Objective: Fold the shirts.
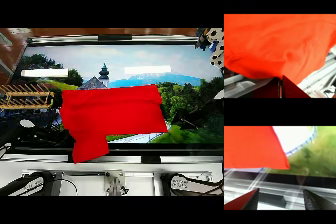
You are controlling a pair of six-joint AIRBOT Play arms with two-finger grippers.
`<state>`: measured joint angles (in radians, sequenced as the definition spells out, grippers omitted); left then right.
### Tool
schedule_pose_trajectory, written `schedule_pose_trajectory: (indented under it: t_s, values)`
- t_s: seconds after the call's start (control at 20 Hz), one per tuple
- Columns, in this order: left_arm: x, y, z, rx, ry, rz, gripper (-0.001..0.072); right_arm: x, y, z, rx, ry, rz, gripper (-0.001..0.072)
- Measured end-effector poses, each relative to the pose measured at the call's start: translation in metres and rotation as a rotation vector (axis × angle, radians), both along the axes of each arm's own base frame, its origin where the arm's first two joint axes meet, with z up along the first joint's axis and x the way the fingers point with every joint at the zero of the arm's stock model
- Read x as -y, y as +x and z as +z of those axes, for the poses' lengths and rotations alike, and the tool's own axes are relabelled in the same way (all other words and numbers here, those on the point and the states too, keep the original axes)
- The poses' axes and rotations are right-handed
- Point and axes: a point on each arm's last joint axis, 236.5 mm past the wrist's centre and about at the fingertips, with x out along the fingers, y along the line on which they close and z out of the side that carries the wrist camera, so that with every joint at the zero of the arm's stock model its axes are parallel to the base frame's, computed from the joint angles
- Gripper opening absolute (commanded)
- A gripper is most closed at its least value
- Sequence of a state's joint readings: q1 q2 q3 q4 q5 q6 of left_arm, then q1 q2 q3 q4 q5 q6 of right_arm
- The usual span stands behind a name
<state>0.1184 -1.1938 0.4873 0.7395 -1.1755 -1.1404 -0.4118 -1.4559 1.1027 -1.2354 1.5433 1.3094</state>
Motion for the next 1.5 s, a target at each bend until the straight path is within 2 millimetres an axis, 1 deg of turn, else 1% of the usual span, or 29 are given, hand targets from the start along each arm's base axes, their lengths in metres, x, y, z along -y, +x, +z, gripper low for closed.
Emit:
schedule_pose_trajectory:
  t_s: [0.05, 0.15, 0.25, 0.4, 0.5, 0.55, 0.6, 0.65, 0.7, 0.75, 0.8, 0.85, 0.9, 1.0, 1.15, 1.25, 1.3, 1.4, 1.5]
  values:
    - [0.001, 0.002, 0.003, 0.004, -0.006, -0.008, 0.0035, -0.003, -0.004, -0.008, -0.026, 0.014, 0.0, 0.0679]
    - [0.001, 0.005, 0.009, 0.016, -0.012, -0.02, 0.0035, -0.014, -0.005, -0.02, -0.048, 0.041, 0.01, 0.0679]
    - [0.001, 0.008, 0.013, 0.025, -0.016, -0.026, 0.0036, -0.023, -0.002, -0.029, -0.047, 0.047, 0.034, 0.0679]
    - [0.002, 0.009, 0.016, 0.029, -0.019, -0.033, 0.0036, -0.027, 0.003, -0.04, -0.038, 0.038, 0.04, 0.0678]
    - [0.002, 0.01, 0.017, 0.03, -0.023, -0.034, 0.0036, -0.033, 0.007, -0.045, -0.026, 0.045, 0.03, 0.0674]
    - [0.003, 0.01, 0.017, 0.03, -0.025, -0.034, 0.0036, -0.037, 0.008, -0.047, -0.028, 0.046, 0.023, 0.0563]
    - [0.003, 0.011, 0.018, 0.031, -0.026, -0.034, 0.0036, -0.041, 0.007, -0.05, -0.031, 0.045, 0.026, 0.0394]
    - [0.003, 0.011, 0.018, 0.031, -0.027, -0.034, 0.0036, -0.044, 0.009, -0.054, -0.025, 0.041, 0.028, 0.0291]
    - [0.003, 0.011, 0.018, 0.031, -0.027, -0.035, 0.0036, -0.048, 0.012, -0.056, -0.013, 0.035, 0.03, 0.0228]
    - [0.003, 0.012, 0.019, 0.035, -0.027, -0.036, 0.0036, -0.052, 0.013, -0.057, -0.005, 0.033, 0.039, 0.0101]
    - [0.003, 0.014, 0.021, 0.045, -0.027, -0.039, 0.0035, -0.055, 0.015, -0.057, 0.003, 0.034, 0.053, 0.0077]
    - [0.002, 0.02, 0.024, 0.065, -0.026, -0.044, 0.0035, -0.056, 0.018, -0.054, 0.021, 0.034, 0.066, 0.0076]
    - [0.002, 0.026, 0.03, 0.09, -0.025, -0.052, 0.0036, -0.059, 0.025, -0.048, 0.054, 0.041, 0.079, 0.0076]
    - [0.0, 0.048, 0.048, 0.168, -0.019, -0.07, 0.0035, -0.061, 0.043, -0.03, 0.142, 0.042, 0.105, 0.0075]
    - [-0.005, 0.089, 0.085, 0.308, 0.001, -0.081, 0.0035, -0.058, 0.084, 0.003, 0.302, 0.014, 0.099, 0.0075]
    - [-0.009, 0.112, 0.1, 0.369, 0.015, -0.081, 0.0034, -0.061, 0.112, 0.021, 0.405, -0.013, 0.1, 0.0075]
    - [-0.011, 0.122, 0.105, 0.388, 0.019, -0.078, 0.0035, -0.062, 0.126, 0.029, 0.455, -0.039, 0.105, 0.0075]
    - [-0.02, 0.145, 0.112, 0.42, 0.032, -0.058, 0.0035, -0.058, 0.154, 0.042, 0.55, -0.107, 0.091, 0.0075]
    - [-0.032, 0.172, 0.113, 0.436, 0.046, -0.008, 0.0035, -0.056, 0.18, 0.05, 0.618, -0.151, 0.073, 0.0075]
